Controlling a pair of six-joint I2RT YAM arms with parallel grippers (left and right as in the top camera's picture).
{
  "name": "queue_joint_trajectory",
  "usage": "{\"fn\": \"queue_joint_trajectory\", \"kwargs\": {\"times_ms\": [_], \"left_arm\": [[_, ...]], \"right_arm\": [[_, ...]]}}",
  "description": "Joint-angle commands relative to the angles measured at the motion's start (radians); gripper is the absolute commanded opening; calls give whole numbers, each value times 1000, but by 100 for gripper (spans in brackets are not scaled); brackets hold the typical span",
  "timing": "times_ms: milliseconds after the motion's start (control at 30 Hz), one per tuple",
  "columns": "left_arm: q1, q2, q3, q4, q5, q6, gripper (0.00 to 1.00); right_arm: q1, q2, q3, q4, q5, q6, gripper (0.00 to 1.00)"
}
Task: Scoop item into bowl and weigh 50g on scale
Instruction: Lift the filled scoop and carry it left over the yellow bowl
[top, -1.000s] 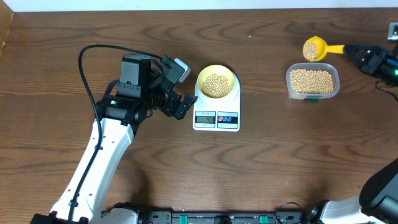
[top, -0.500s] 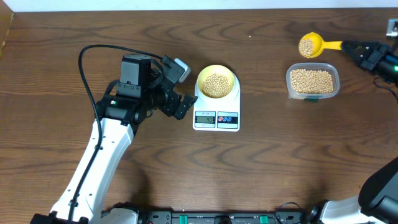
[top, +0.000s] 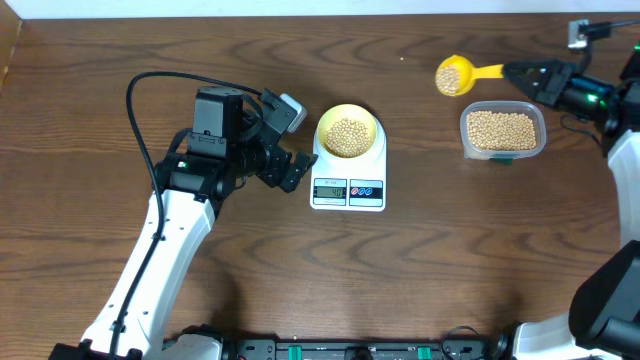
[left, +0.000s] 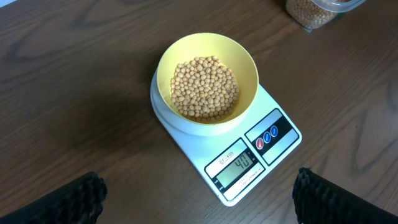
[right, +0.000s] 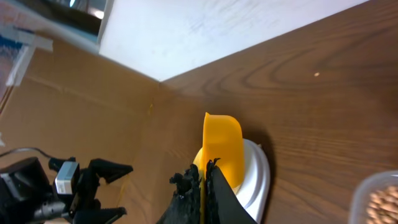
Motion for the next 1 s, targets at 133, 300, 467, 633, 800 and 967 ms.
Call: {"fn": "queue_joint_trajectory", "kwargs": {"times_ms": [133,300,467,633,800,967], "left_arm": [[-2,-15,6,1,9,17,97],[-2,-15,6,1,9,17,98],[-2,-14,6,1,9,17,98],[-2,-14,6,1,10,17,98],[-2,-15,6,1,9,17,97],[-2,-15,6,1,9,17,97]], "right_arm": [[106,3,1,14,39,7,1],[170,3,1,32,71,15,1],[227,3,1,32,102,14,1],[283,3,1,48,111,13,1],[325,3,1,69,117,-11,1],[350,3,1,73,117,-67,1]]}}
